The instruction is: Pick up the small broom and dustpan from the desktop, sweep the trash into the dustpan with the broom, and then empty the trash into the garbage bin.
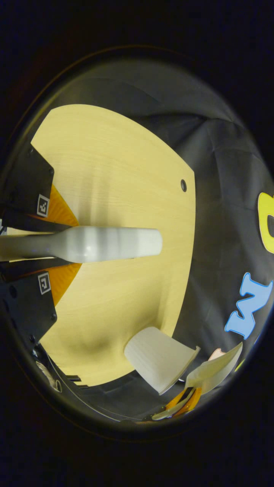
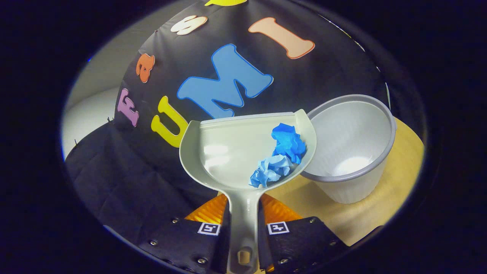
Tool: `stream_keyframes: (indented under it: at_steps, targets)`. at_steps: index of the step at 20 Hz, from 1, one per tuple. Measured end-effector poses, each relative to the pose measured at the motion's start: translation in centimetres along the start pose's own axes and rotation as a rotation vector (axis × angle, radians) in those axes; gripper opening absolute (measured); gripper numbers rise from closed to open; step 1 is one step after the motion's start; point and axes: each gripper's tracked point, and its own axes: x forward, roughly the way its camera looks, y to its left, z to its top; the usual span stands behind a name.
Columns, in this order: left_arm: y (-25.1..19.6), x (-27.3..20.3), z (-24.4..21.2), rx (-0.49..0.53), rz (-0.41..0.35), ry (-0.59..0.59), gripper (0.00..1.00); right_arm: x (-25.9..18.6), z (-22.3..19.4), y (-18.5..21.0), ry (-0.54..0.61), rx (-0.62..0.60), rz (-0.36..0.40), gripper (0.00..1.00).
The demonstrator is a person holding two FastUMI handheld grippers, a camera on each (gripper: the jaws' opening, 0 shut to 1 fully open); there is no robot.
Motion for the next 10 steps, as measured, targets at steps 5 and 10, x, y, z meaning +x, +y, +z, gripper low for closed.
stream_keyframes:
  at_steps: [5, 10]
  targets:
    - [-1.3, 0.1, -0.1, 0.015, -0.004, 0.014, 0.41, -1.4, 1.8, -1.2, -0.074, 0.273, 0.065, 0.3]
    - [-2.6, 0.1, -0.1, 0.038, -0.008, 0.018, 0.41, -2.2, 3.2, -2.2, -0.136, 0.498, 0.131, 0.3]
